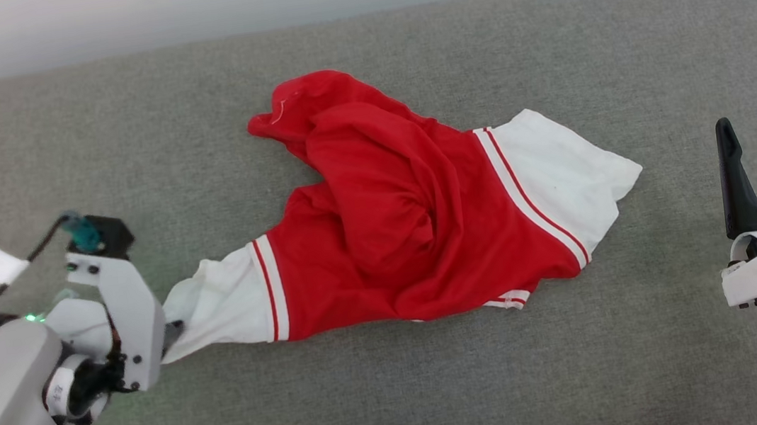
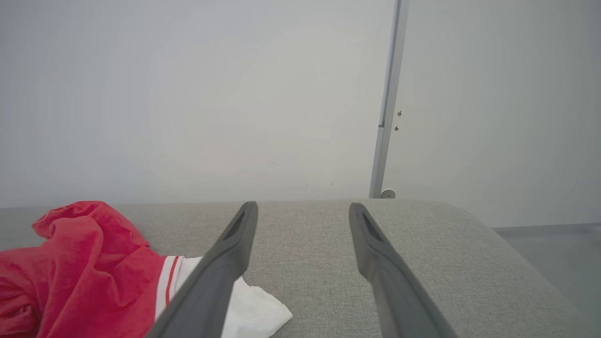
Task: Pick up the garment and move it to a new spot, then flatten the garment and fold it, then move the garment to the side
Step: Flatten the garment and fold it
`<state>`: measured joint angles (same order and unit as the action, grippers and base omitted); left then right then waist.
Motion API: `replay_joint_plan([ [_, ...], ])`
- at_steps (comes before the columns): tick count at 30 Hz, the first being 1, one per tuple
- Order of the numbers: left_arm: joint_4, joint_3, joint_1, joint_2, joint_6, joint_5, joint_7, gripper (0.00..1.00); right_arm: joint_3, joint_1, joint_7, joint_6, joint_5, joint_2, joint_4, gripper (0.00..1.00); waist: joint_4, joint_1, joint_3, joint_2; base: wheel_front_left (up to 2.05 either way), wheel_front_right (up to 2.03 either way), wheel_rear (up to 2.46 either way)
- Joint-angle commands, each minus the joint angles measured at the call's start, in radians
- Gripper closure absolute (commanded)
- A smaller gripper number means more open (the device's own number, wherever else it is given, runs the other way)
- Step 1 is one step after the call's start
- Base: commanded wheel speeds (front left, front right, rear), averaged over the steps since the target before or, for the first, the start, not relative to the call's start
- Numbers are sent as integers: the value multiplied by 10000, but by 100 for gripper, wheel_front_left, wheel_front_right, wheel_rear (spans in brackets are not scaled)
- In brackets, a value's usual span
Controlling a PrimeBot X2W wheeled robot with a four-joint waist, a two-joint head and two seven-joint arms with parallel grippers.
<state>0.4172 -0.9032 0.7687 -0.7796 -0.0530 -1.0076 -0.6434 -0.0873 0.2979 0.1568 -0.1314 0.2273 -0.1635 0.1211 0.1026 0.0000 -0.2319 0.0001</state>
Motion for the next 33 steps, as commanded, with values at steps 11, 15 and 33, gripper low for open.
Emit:
replay_joint_plan([
  [11,1841,79,-344,876,438,-713,49,0,5,-64,-89,15,-76,-87,-85,0,113,0,-39,-1,0,0,0],
  [15,2380,71,-536,1222,343,-1229,-657,62,15,-72,-137,15,-111,-66,-144,0,93,0,-45,-1,0,0,0],
  [33,2584,1068,276,1284,151,-1884,-158,100,34,166,-313,15,-220,-164,-281,0,-47,0,-23,-1,0,0,0],
])
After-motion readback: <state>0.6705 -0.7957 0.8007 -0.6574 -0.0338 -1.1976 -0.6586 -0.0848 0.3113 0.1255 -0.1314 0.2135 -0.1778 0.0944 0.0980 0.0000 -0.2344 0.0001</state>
